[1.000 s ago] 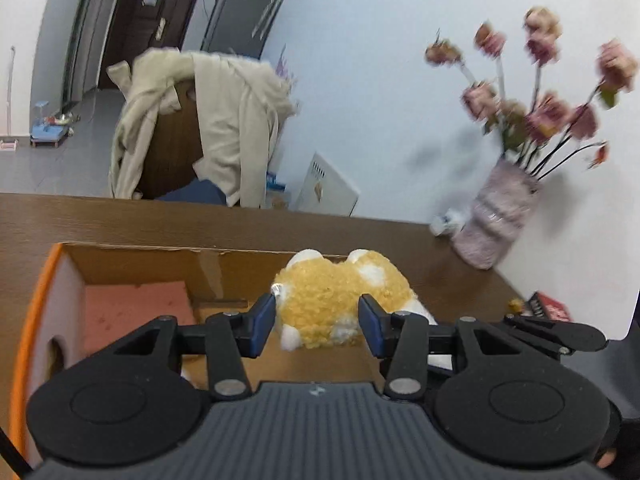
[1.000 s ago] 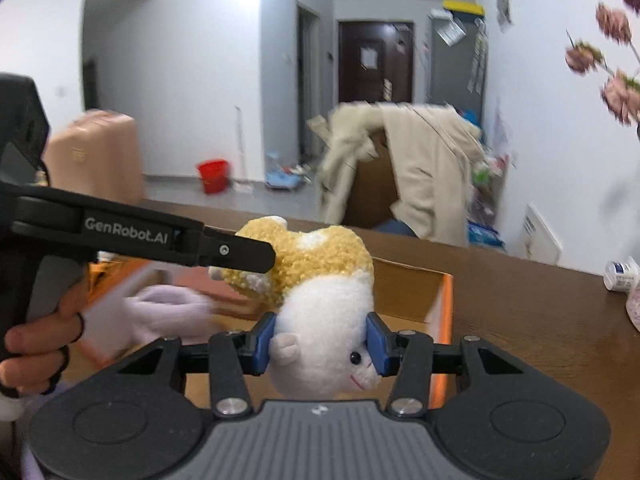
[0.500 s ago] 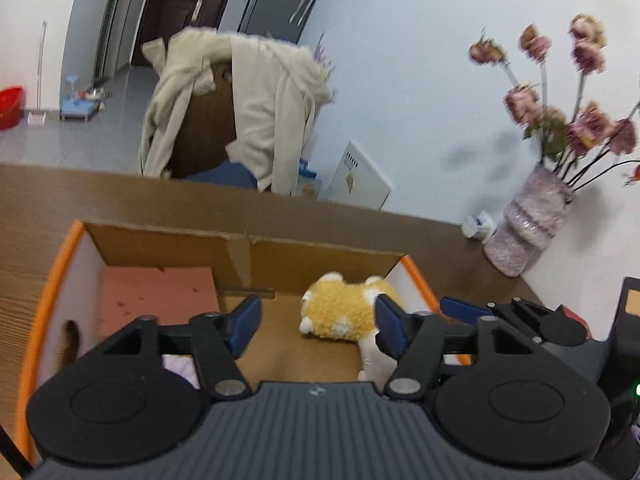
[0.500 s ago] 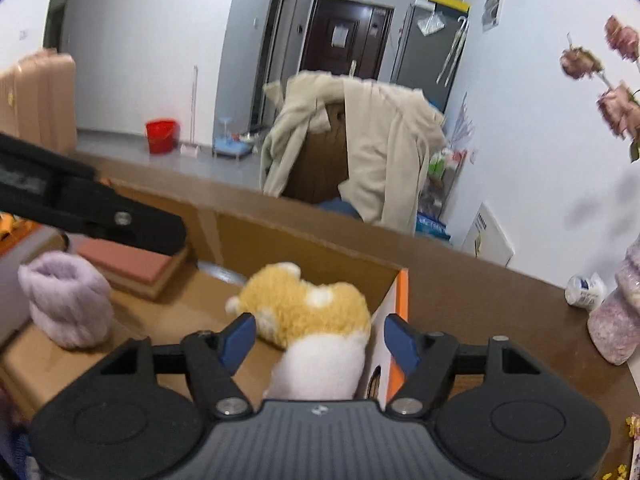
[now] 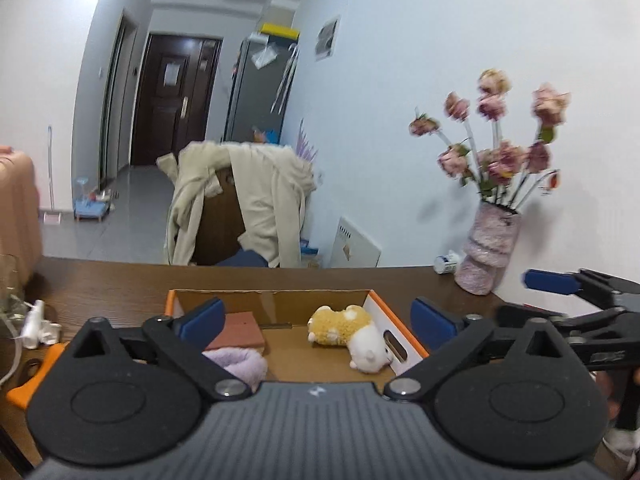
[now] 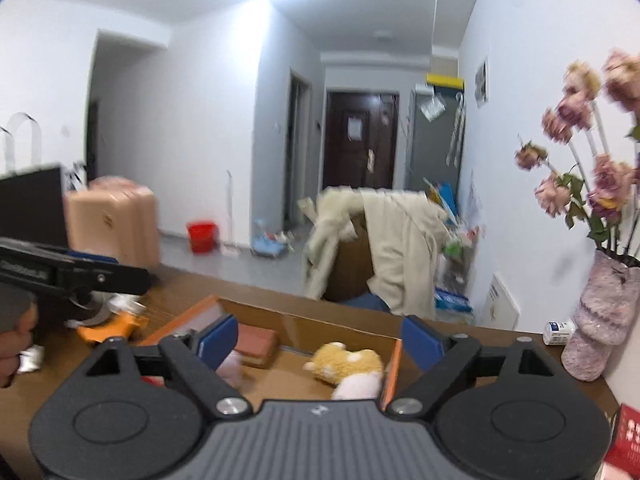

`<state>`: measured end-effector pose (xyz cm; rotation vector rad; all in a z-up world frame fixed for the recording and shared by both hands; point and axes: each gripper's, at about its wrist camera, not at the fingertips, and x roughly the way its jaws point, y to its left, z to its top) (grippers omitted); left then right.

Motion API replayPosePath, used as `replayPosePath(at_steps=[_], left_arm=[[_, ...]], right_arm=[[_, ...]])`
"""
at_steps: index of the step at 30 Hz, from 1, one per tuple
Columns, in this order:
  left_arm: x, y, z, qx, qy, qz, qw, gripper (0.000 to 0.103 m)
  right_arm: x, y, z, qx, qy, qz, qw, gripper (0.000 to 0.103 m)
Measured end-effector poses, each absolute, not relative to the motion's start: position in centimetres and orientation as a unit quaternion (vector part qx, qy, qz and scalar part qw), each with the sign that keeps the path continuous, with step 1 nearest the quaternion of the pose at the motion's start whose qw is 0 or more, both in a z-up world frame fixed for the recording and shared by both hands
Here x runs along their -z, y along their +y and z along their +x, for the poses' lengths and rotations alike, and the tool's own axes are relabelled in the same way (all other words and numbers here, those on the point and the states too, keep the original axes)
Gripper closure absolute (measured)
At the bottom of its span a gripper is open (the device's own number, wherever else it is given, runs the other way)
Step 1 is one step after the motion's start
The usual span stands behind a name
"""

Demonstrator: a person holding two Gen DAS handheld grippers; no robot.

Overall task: Organize soft objects
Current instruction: 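Move the left tool back over the remaining items on the table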

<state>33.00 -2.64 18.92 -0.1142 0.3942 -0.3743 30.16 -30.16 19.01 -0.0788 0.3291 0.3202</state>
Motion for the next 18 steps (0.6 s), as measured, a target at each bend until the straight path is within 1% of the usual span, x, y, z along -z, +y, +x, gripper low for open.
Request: replayPosePath(at_steps=[1,4,6,11,14,18], left_arm=[[-18.9,-1.7,31.1,0.182,0.182,-0.054,0.965,0.0],[-18.5,0.7,26.5,0.155,0.142,-0.038,0.977,0.0],[-18.1,2.0,24.2,0.128,0.132,-0.024,0.983,0.0],[-15.8,5.9,19.1,0.111,0.129,-0.033,0.985,0.0],[-13.1,8.3,16.4,0.12,0.122,-0.054,0.984,0.0],[-9.8,9.4,13.5,0.113,0.131,-0.065,0.983,0.0]], right_arm=[[-19.0,-30.3,28.1,-0.171,0.153,-0.035,0.973,0.001],[-18.3,-30.5,22.6,-0.192,0.134,-0.043,0.971,0.001],[-18.0,-30.5,19.8,-0.196,0.123,-0.047,0.972,0.001],[-16.4,-31.3,14.0,-0.205,0.096,-0.036,0.973,0.0],[-14.3,-31.7,11.6,-0.209,0.095,-0.022,0.973,0.0],[-11.8,-31.9,9.9,-0.2,0.102,-0.001,0.974,0.0]])
